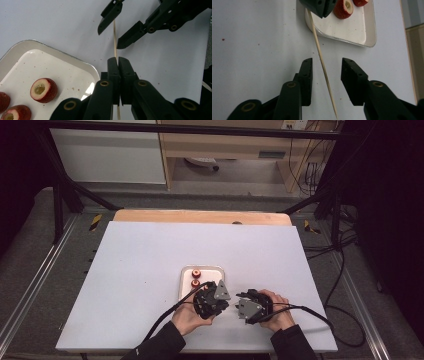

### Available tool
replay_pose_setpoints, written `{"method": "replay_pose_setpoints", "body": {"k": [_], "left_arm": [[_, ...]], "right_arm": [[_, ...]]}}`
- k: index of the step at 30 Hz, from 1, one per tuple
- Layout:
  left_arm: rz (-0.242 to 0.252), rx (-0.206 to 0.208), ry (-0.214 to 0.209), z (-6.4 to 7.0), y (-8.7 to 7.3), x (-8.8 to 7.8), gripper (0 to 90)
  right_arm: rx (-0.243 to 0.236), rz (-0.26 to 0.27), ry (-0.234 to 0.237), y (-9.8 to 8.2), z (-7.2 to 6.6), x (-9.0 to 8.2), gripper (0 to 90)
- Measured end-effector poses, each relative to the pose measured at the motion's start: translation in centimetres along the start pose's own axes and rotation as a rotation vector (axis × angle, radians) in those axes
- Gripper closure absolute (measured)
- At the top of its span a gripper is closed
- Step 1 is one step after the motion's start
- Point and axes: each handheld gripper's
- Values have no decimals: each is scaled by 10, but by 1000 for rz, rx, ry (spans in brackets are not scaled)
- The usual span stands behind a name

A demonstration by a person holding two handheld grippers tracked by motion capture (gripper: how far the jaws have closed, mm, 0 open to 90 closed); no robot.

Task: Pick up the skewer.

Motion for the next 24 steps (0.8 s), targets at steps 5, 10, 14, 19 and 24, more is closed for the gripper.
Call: {"method": "replay_pose_setpoints", "body": {"k": [5,10,14,19,24], "left_arm": [[-6,6,-6,0,0,-1,887],[-9,10,-9,0,0,-1,887],[-18,14,-11,-1,0,-2,887],[-23,17,-15,-1,-1,-2,887],[-25,16,-15,-2,-1,-2,887]], "right_arm": [[-70,-6,1,-2,0,1,711],[-115,-11,6,-2,-1,2,764],[-134,-14,13,-2,-2,2,811],[-160,-17,10,-3,-2,1,841],[-183,-30,7,-3,-2,1,869]]}}
Point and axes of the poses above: each handheld gripper's, and its own axes: x roughly forward along the jaws, y roughly out of its top, z roughly to its right, and after that the axes turned 1 degree about -x, right-handed
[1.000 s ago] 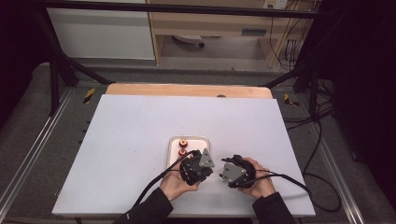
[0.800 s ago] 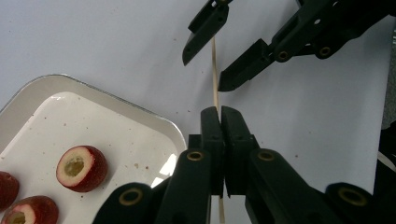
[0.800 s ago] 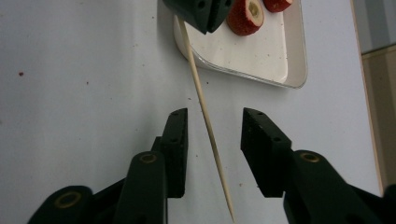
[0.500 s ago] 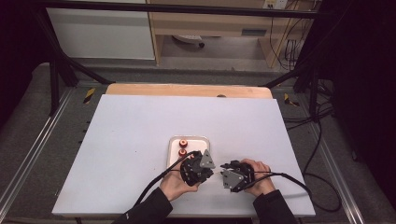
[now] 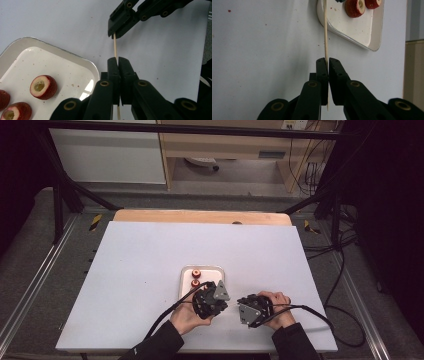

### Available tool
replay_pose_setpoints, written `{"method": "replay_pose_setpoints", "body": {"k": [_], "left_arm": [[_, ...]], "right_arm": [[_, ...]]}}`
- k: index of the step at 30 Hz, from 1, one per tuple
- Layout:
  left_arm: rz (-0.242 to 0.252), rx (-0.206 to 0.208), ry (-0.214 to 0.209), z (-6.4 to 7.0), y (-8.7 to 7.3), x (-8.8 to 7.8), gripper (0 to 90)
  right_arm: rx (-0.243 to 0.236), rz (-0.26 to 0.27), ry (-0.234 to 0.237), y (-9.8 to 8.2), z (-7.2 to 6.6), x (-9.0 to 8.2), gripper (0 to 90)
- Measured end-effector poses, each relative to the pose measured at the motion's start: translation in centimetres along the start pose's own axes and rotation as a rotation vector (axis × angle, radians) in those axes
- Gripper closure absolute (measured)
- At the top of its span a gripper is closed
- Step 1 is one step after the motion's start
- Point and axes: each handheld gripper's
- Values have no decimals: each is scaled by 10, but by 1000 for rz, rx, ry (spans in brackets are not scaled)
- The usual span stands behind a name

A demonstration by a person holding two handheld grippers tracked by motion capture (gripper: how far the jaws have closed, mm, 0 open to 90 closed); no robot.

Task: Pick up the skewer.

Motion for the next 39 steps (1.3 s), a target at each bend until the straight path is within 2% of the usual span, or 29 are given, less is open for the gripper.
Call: {"method": "replay_pose_setpoints", "body": {"k": [11,15,18,20,23,24,25,27,30,31,32,33,36,39], "left_arm": [[-4,-2,-12,-2,0,1,886],[9,-19,-20,-4,0,-1,881],[-6,-34,-21,-8,0,-3,773],[-29,-44,-25,-11,0,-5,715],[-70,-72,-29,-15,1,-4,681],[-126,-81,-26,-17,3,-3,681],[-126,-81,-26,-17,3,-3,683],[-167,-88,-35,-18,6,0,694],[-216,-103,-47,-19,11,7,763],[-216,-103,-47,-19,11,7,780],[-230,-99,-52,-19,12,9,780],[-261,-89,-54,-18,14,13,804],[-277,-77,-57,-16,16,17,845],[-312,-69,-59,-14,20,23,872]], "right_arm": [[-38,-8,17,1,-1,-2,889],[-43,-12,9,1,0,-3,890],[-60,-24,-7,3,1,-5,890],[-84,-37,-18,4,1,-5,890],[-113,-62,-29,6,3,-5,889],[-118,-67,-31,7,3,-5,890],[-128,-73,-34,8,4,-5,890],[-138,-78,-38,9,4,-5,889],[-166,-87,-42,12,5,-3,889],[-169,-87,-38,13,5,-3,889],[-169,-87,-38,13,5,-3,889],[-194,-95,-39,15,5,-2,889],[-196,-104,-37,16,4,-1,889],[-223,-112,-41,18,4,-1,889]]}}
Point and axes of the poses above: each handheld gripper's, and its own axes: x roughly forward along the jaws, y roughly out of its top, z roughly to its right, and after that the axes turned 1 degree about -x, right-handed
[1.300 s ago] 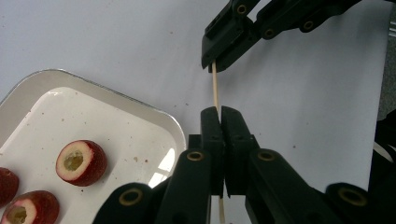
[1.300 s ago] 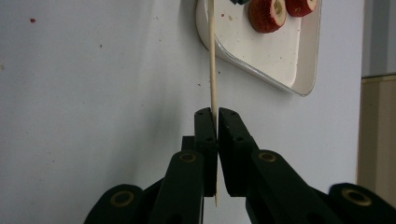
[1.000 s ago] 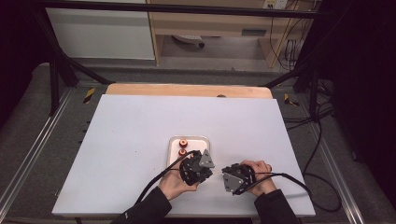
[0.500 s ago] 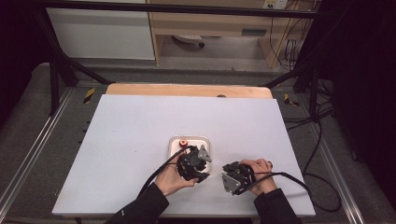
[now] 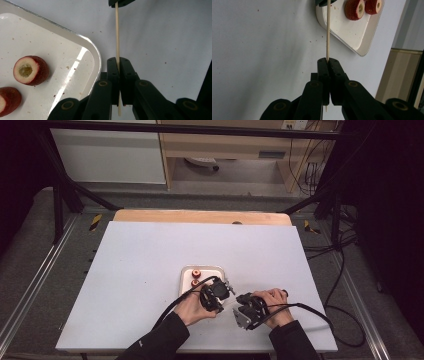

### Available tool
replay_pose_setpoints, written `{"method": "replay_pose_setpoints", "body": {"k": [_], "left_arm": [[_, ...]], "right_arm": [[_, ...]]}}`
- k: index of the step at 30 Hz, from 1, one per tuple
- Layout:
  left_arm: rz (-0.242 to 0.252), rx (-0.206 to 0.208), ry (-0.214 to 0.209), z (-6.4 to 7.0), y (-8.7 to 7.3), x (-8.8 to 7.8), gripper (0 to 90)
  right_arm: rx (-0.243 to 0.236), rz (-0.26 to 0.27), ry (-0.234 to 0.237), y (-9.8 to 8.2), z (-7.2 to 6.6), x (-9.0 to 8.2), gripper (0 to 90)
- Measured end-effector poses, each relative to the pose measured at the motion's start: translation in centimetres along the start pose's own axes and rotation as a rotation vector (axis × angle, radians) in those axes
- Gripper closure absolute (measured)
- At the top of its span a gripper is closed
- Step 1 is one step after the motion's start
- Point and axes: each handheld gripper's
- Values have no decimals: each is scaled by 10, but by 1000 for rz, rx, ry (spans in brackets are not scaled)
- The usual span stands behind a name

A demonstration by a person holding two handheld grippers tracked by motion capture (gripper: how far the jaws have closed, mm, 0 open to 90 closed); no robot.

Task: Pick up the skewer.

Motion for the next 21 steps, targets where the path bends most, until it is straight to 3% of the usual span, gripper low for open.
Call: {"method": "replay_pose_setpoints", "body": {"k": [7,14,16,17,18,19,21], "left_arm": [[-26,20,33,4,2,2,885],[-5,27,60,5,-1,-1,886],[10,31,71,5,-4,-4,886],[17,31,75,5,-6,-6,886],[26,32,80,5,-9,-7,886],[33,27,86,5,-11,-9,886],[56,25,96,4,-17,-11,886]], "right_arm": [[-27,-2,-1,2,0,-1,888],[35,4,1,1,1,-3,840],[98,11,-2,0,3,-4,774],[194,14,15,-3,5,-6,705],[227,21,10,-5,7,-6,675],[227,21,10,-5,7,-6,675],[320,43,20,-9,8,-8,598]]}}
Point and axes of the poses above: each handheld gripper's, and its own axes: x roughly forward along the jaws, y roughly out of its top, z roughly to its right, and after that the axes turned 1 degree about -x, right-handed
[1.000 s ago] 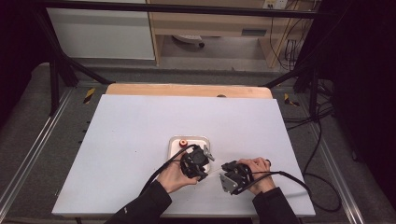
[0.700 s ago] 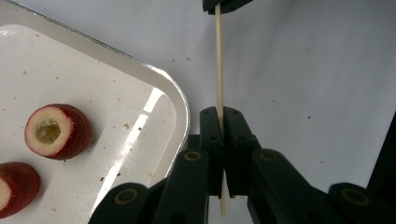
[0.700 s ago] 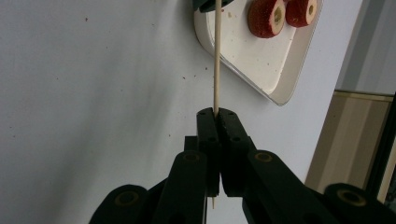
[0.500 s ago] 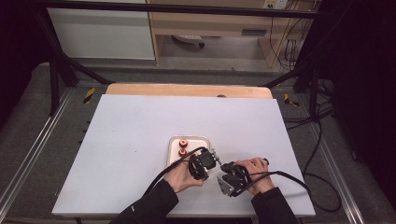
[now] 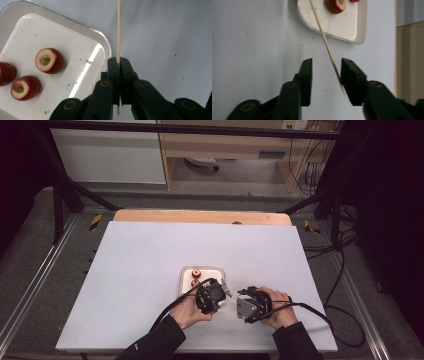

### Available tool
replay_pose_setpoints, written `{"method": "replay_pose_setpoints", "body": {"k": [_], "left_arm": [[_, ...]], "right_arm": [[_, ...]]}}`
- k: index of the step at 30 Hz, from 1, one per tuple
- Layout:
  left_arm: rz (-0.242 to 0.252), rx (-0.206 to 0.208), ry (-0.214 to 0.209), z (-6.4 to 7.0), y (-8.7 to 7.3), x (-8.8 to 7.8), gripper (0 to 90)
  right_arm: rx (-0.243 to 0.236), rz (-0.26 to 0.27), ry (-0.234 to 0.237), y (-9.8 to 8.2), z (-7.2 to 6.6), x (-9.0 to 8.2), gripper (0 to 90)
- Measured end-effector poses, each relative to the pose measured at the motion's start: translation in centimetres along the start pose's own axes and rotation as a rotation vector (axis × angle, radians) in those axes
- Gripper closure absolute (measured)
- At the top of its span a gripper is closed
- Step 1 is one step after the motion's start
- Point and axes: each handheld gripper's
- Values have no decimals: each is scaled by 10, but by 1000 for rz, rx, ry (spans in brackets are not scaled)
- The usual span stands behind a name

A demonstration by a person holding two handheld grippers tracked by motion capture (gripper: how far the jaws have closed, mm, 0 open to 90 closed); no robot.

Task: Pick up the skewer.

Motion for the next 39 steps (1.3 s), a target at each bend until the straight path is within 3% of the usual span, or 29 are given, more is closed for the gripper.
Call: {"method": "replay_pose_setpoints", "body": {"k": [1,2,3,4,5,6,7,9,10,11,12,14,15,17,20,22,24,28,32,37,39], "left_arm": [[3,-4,6,-1,-3,-2,886],[14,-5,12,-2,-6,-3,885],[25,-11,18,-3,-10,-4,885],[26,-12,22,-4,-13,-5,885],[33,-20,24,-5,-16,-7,885],[44,-27,27,-6,-20,-8,885],[50,-31,26,-7,-23,-9,885],[59,-38,41,-8,-30,-12,885],[62,-42,46,-9,-33,-13,885],[73,-49,49,-10,-36,-14,885],[83,-60,48,-12,-39,-15,885],[107,-83,43,-15,-44,-17,885],[123,-95,44,-16,-47,-18,885],[158,-121,47,-18,-51,-20,884],[219,-173,56,-20,-58,-24,884],[270,-219,75,-21,-65,-25,884],[287,-233,63,-22,-67,-26,884],[370,-289,59,-20,-80,-28,884],[438,-344,58,-17,-95,-28,884],[500,-409,92,-12,-113,-22,884],[508,-413,95,-11,-115,-21,884]], "right_arm": [[54,5,-3,-2,1,-1,556],[143,18,0,-6,4,-2,501],[143,18,0,-6,4,-2,501],[252,35,0,-11,6,-3,453],[252,35,0,-11,6,-3,453],[357,52,5,-16,9,-3,405],[357,52,5,-16,9,-3,405],[445,69,10,-21,11,-4,358],[528,80,17,-25,12,-4,307],[528,80,17,-25,12,-4,307],[600,86,25,-30,13,-3,274],[668,83,41,-34,13,-2,247],[668,83,41,-34,13,-2,247],[739,65,73,-37,13,0,204],[762,78,77,-39,12,1,183],[819,86,90,-41,12,3,127],[846,82,108,-42,12,4,84],[873,77,147,-42,12,6,39],[898,80,155,-41,12,6,27],[959,118,160,-40,16,5,25],[976,123,163,-40,18,5,24]]}}
Point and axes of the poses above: each handheld gripper's, and its own axes: x roughly forward along the jaws, y roughly out of its top, z roughly to its right, and after that the axes turned 1 degree about -x, right-handed
